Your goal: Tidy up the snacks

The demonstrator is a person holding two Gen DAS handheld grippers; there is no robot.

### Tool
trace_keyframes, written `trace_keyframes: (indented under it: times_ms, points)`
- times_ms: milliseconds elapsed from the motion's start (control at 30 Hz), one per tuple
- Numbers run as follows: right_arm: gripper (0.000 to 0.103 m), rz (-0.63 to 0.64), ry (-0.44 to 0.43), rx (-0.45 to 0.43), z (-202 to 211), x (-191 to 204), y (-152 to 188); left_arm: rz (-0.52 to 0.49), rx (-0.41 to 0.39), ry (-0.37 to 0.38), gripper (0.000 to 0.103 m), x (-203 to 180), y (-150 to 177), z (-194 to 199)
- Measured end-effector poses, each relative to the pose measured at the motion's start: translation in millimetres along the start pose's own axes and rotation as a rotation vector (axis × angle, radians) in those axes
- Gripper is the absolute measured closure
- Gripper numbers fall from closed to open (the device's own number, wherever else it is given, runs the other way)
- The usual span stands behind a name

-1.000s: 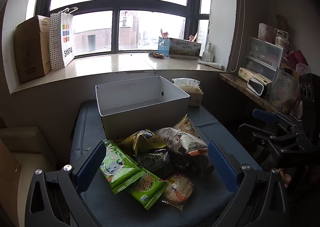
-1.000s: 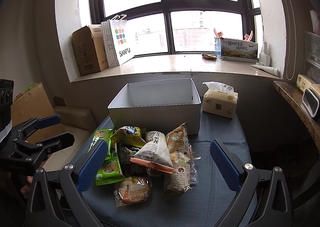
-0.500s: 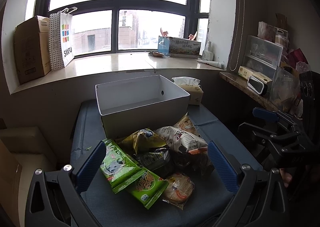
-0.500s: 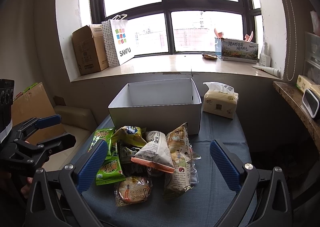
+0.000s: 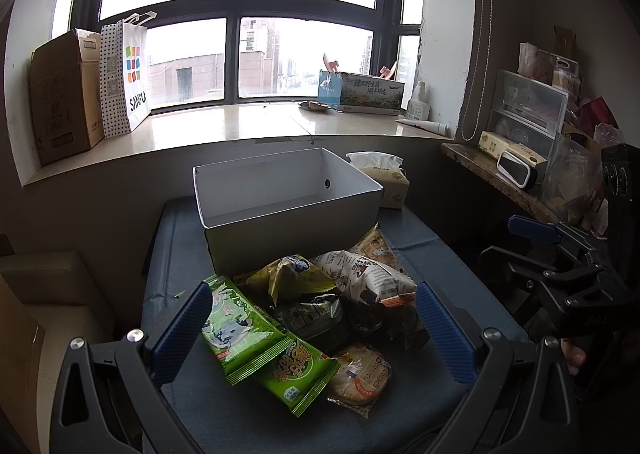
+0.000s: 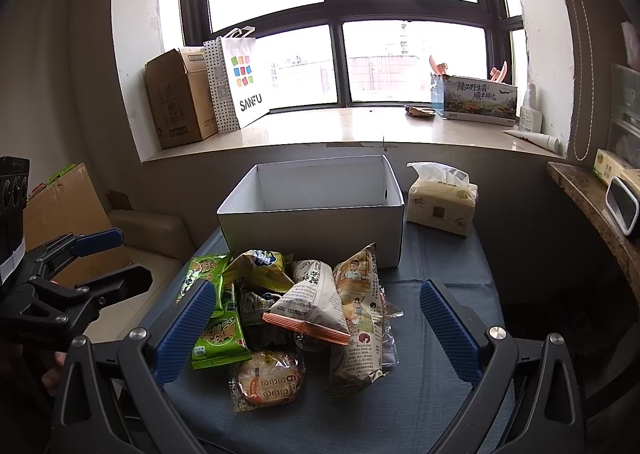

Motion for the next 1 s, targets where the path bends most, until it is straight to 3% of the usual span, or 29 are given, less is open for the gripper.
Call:
trace_keyframes:
  times_ms: [667,867,1000]
  points:
    - [0.000,0.001,0.000,0.002,-1,1,2,0.017,0.022,-0.011,0.000,3,2,-5]
    - [0.000,-0.003,0.000,0.006,-1,1,4,0.198,0.195,-0.046,0.000,35,26,-48]
    - [0.000,-0.005,-0.001,0.012,-2,0,5,0.335,0.326,-0.153,0.000,65,52,-84]
Point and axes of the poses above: each gripper's, at about its wrist camera, not at the fingertips, and z roughly against the way its jaws point, x to its left, y to its underside, the point moved 1 cm from there along -z, roughly the way its jaws point, and after that the axes turned 14 degrees about -x, right-handed, at the moved point
